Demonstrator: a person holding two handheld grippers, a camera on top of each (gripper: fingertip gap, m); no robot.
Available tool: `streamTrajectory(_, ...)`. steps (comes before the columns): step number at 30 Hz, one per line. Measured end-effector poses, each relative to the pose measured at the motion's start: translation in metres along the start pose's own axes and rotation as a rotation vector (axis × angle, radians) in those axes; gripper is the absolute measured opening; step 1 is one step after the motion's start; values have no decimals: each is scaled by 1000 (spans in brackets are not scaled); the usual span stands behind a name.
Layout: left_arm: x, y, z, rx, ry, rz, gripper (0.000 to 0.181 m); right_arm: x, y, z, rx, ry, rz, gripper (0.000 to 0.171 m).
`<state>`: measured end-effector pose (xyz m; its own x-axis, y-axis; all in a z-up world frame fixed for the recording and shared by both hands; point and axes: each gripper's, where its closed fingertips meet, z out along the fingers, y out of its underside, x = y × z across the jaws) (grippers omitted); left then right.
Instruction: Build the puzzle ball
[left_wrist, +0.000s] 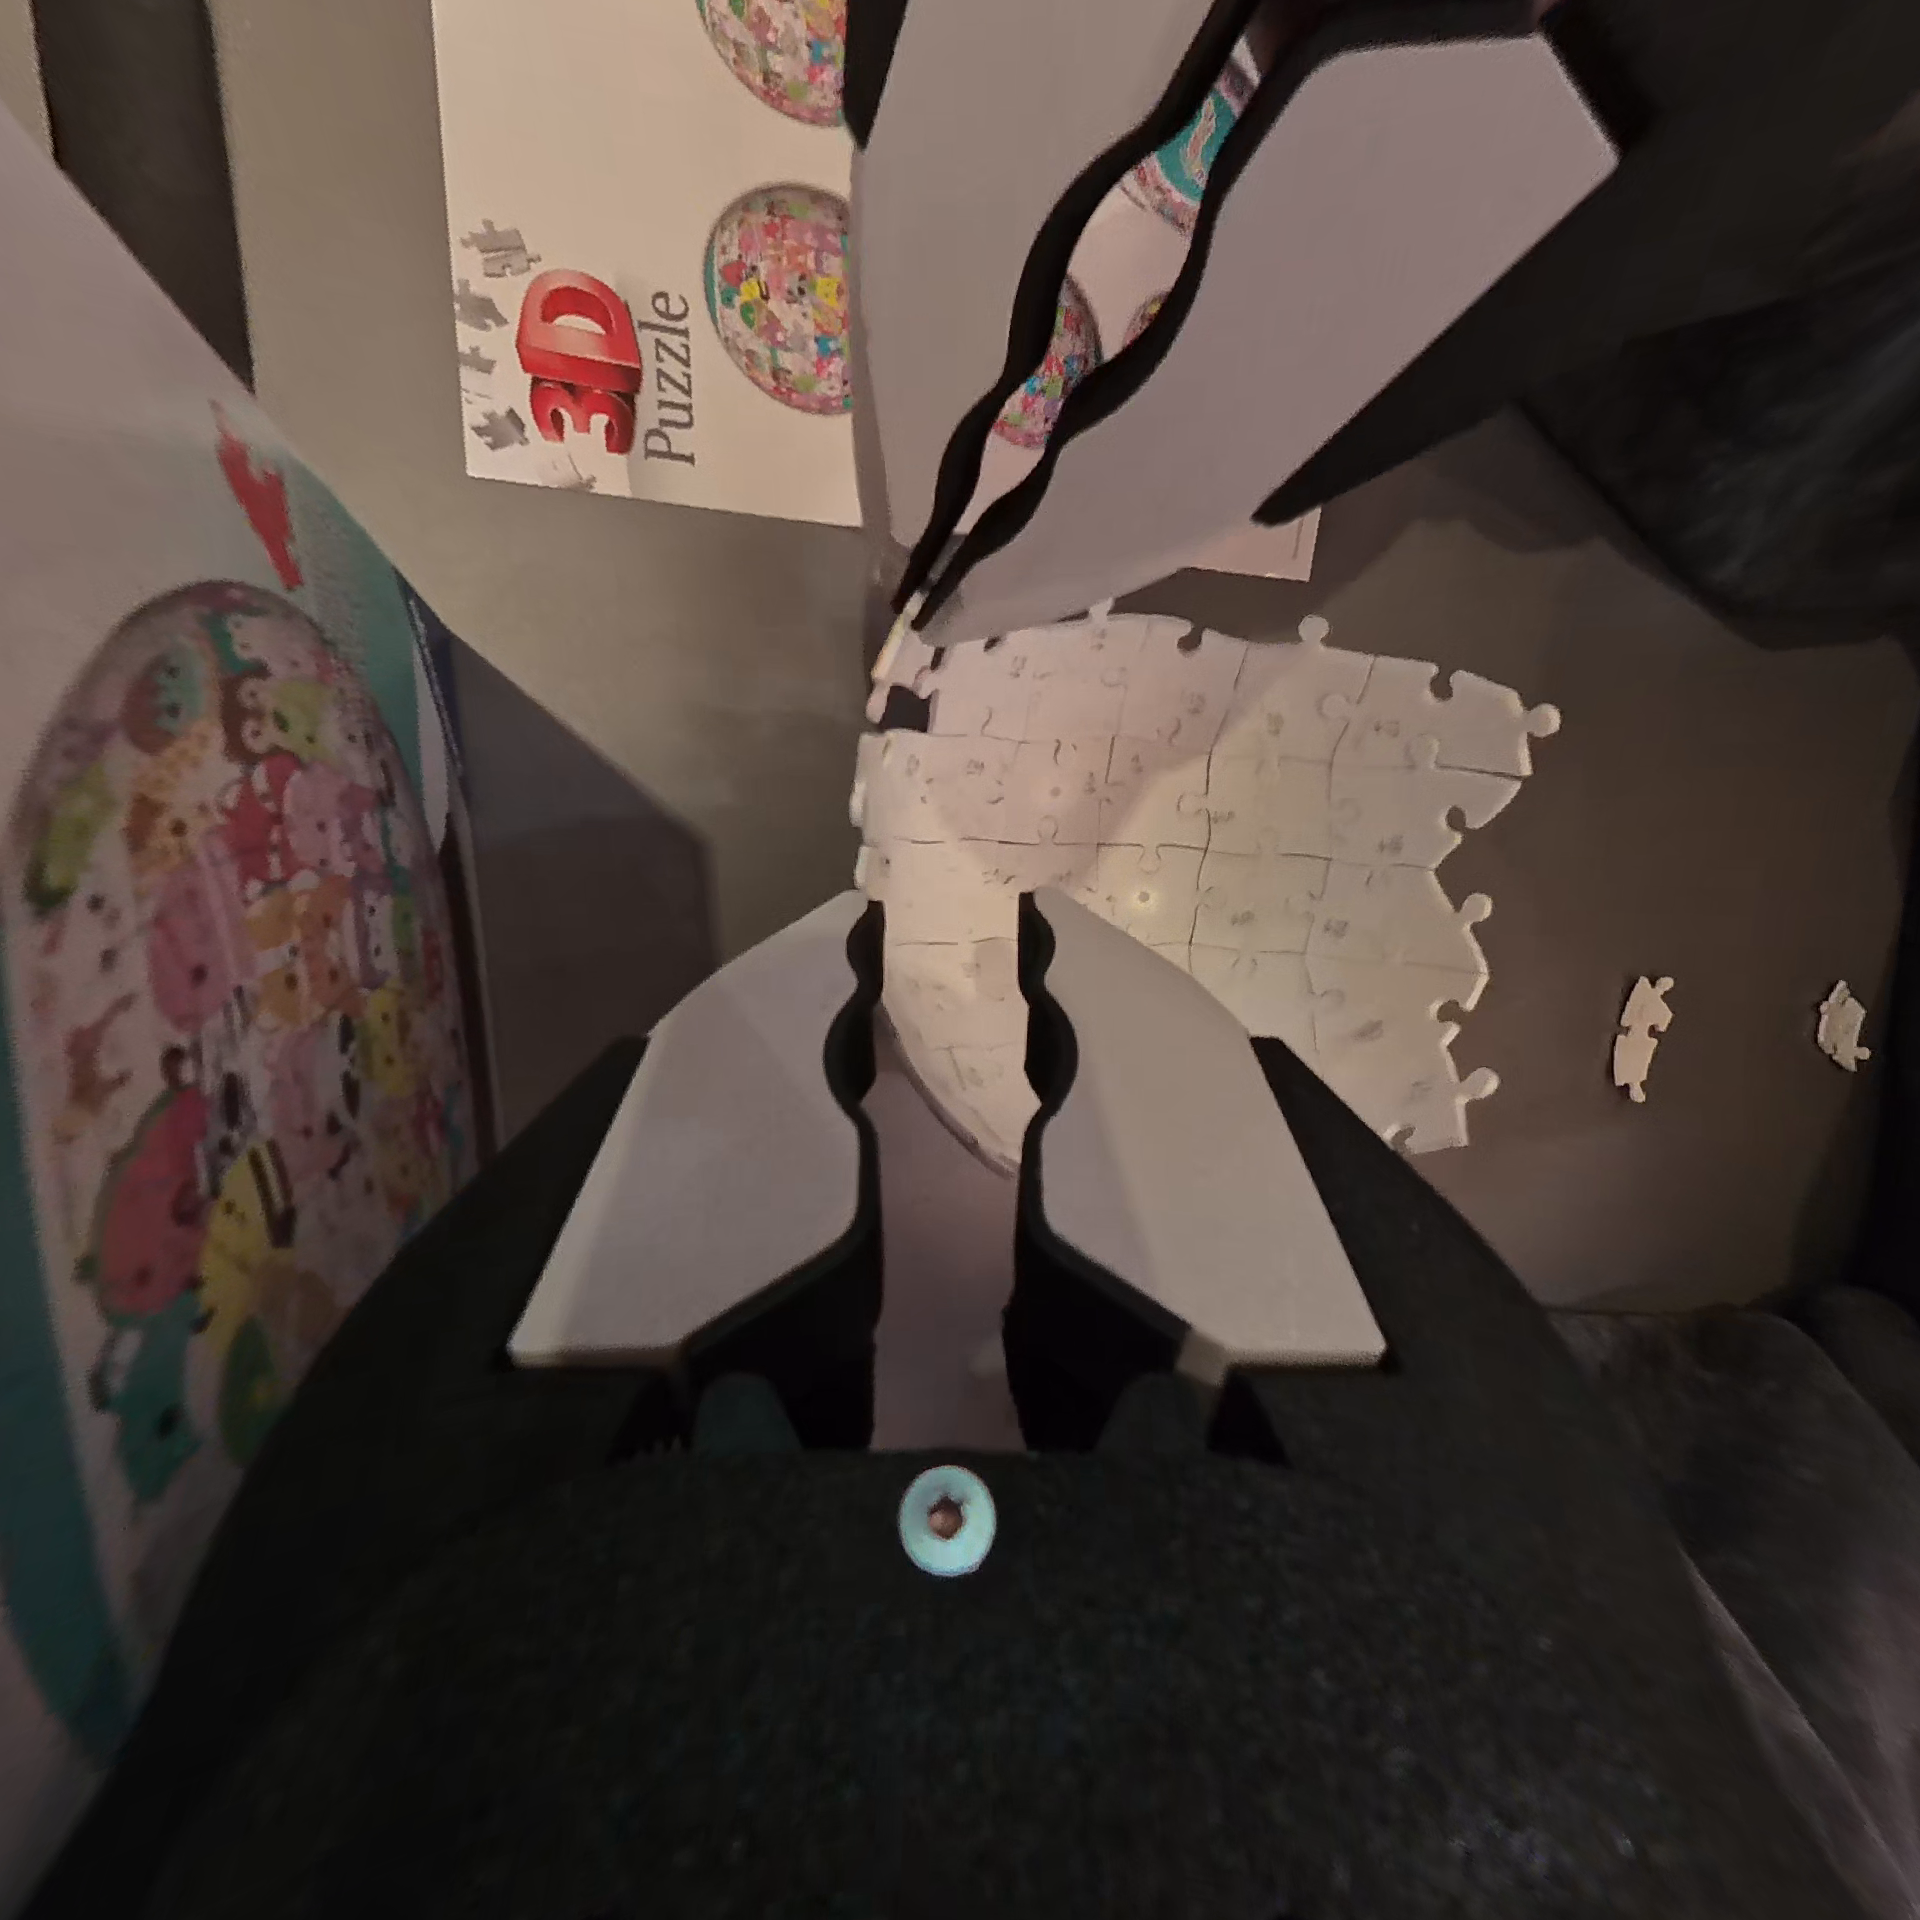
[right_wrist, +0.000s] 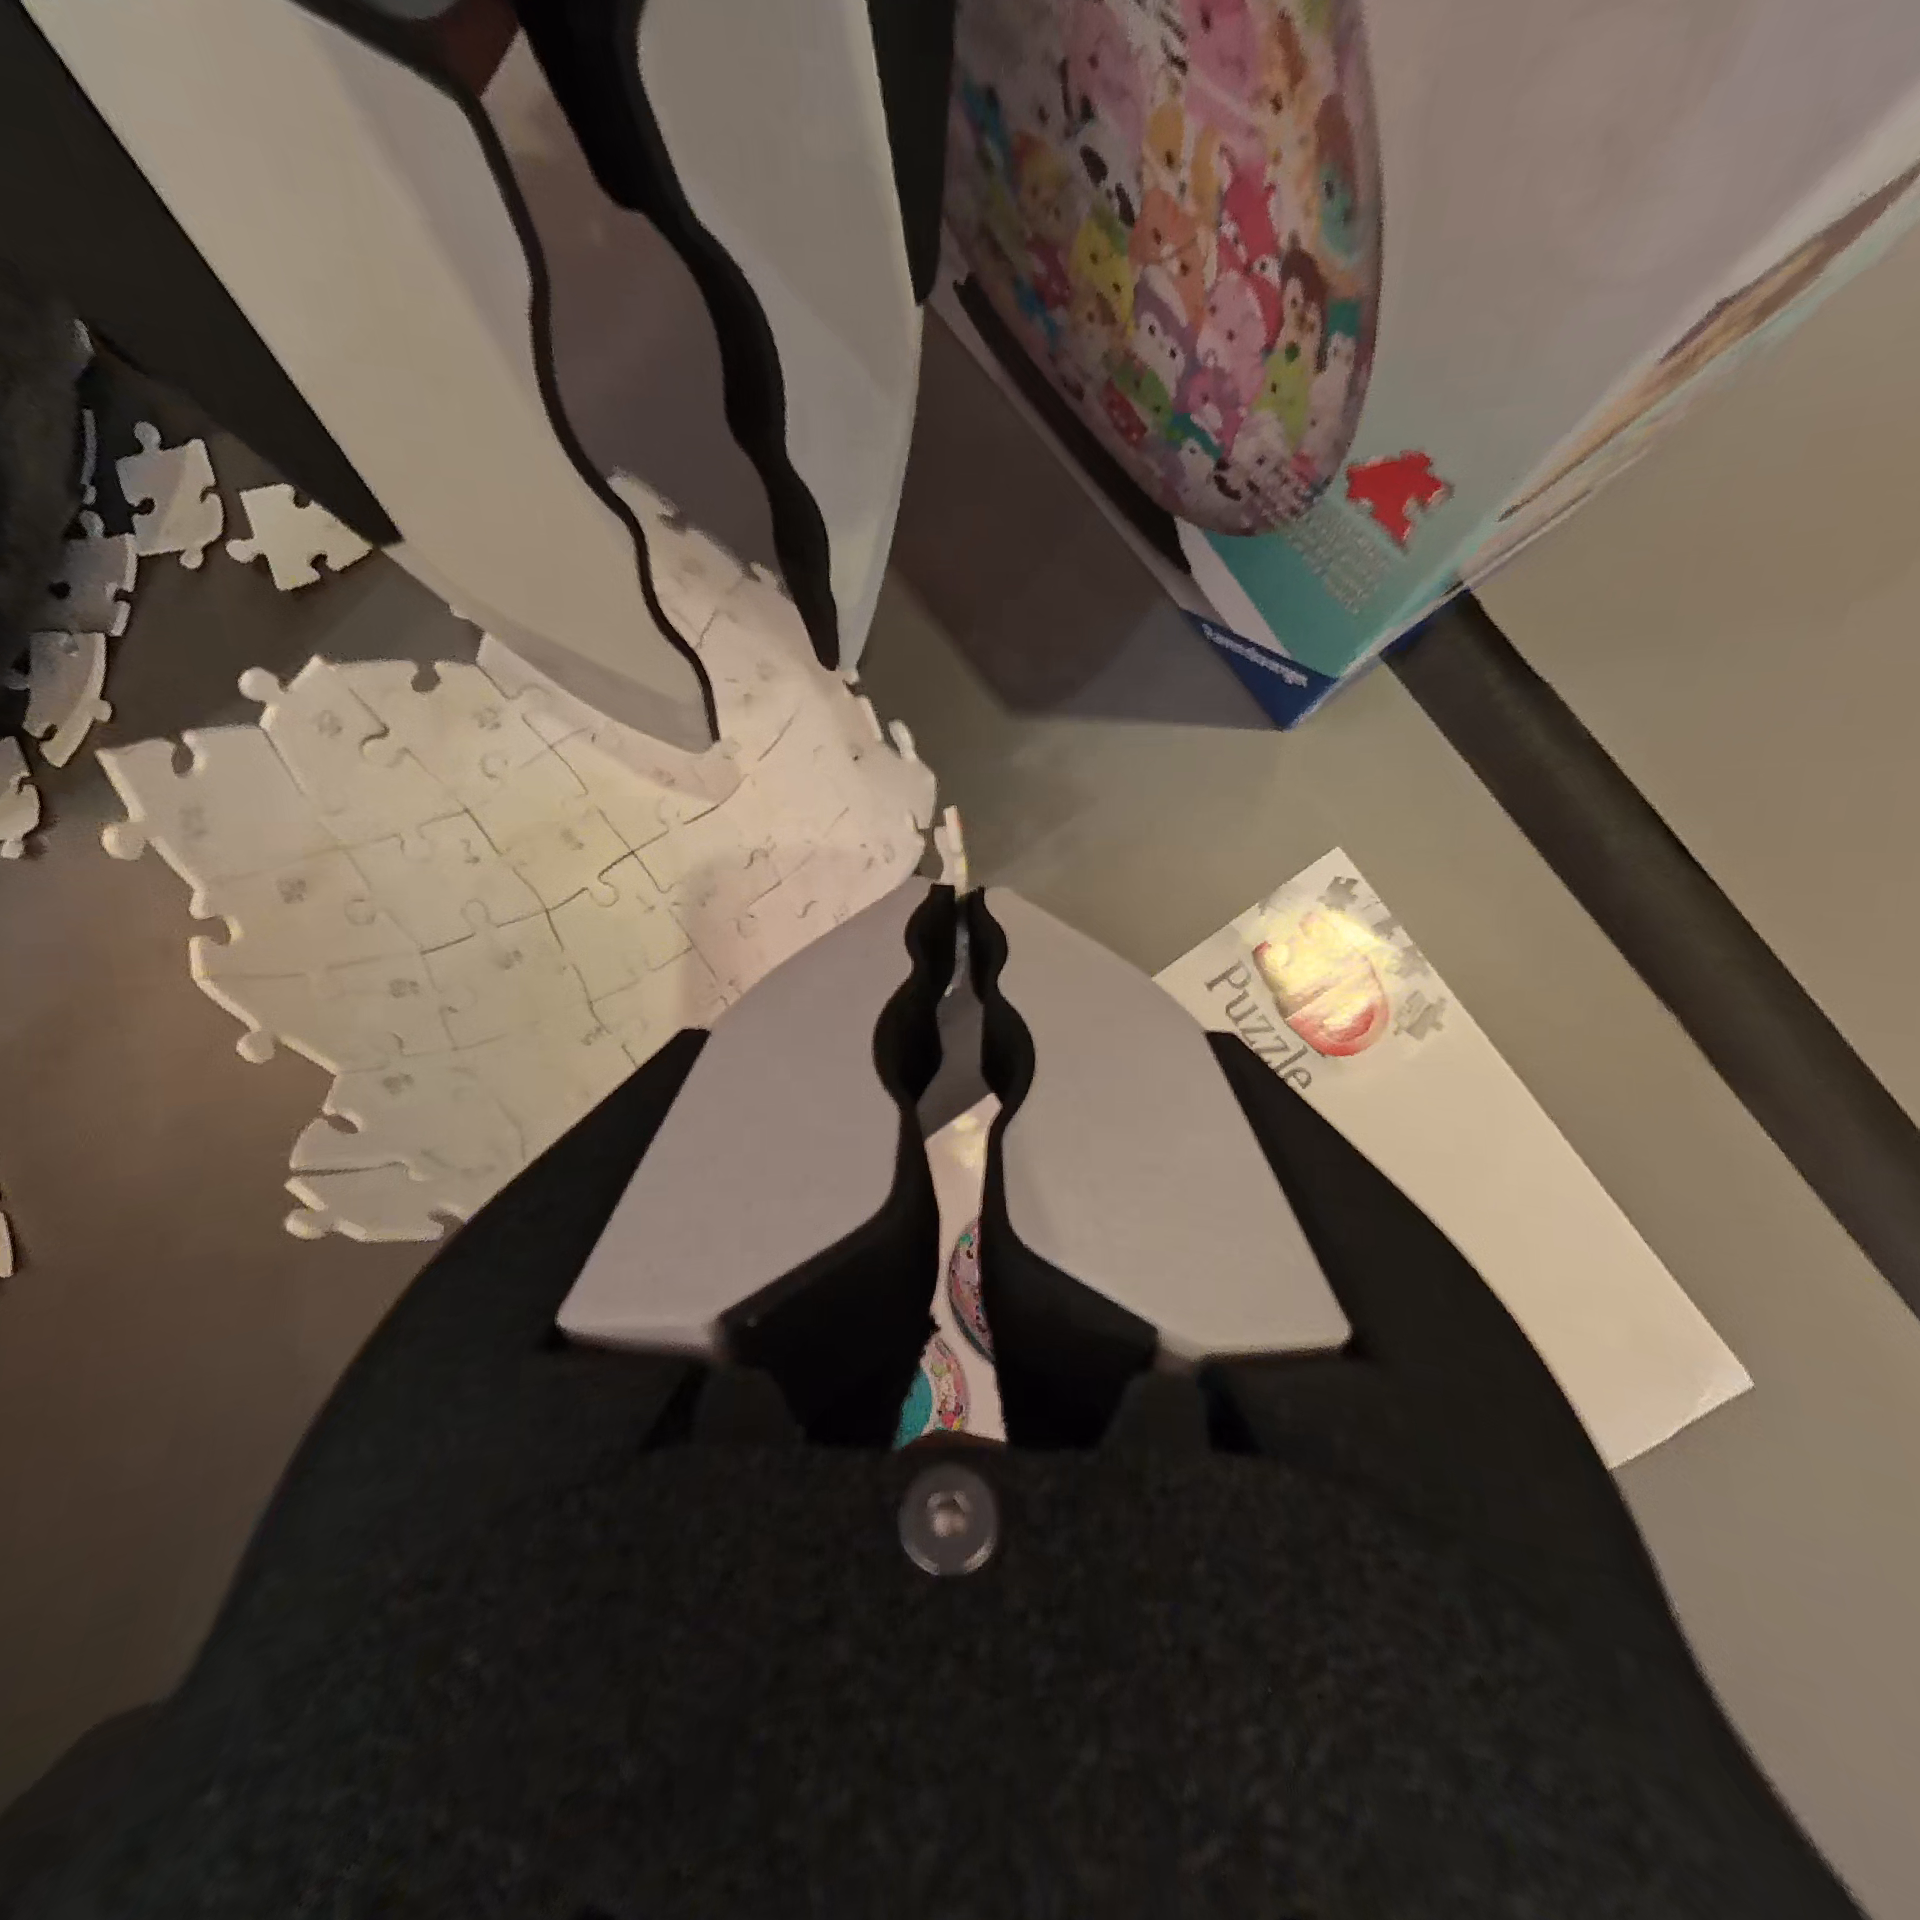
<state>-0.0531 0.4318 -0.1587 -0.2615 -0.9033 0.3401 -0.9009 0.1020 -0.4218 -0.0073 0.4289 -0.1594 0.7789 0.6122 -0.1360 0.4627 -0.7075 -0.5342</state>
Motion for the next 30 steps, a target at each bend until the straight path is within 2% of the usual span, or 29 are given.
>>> streamTrajectory(8,1,4,0,-18,0,-3,21,-3,-15,-8,86,-2,-15,2)
streamTrajectory(20,-12,1,2,-39,-63,-13,19,-6,-8,7,9,13,-86,2)
streamTrajectory(24,-11,-11,0,-13,-47,-4,19,-6,-7,9,3,10,-88,2)
streamTrajectory(30,-15,-10,10,-47,-26,-2,19,-4,-10,6,22,22,-136,2)
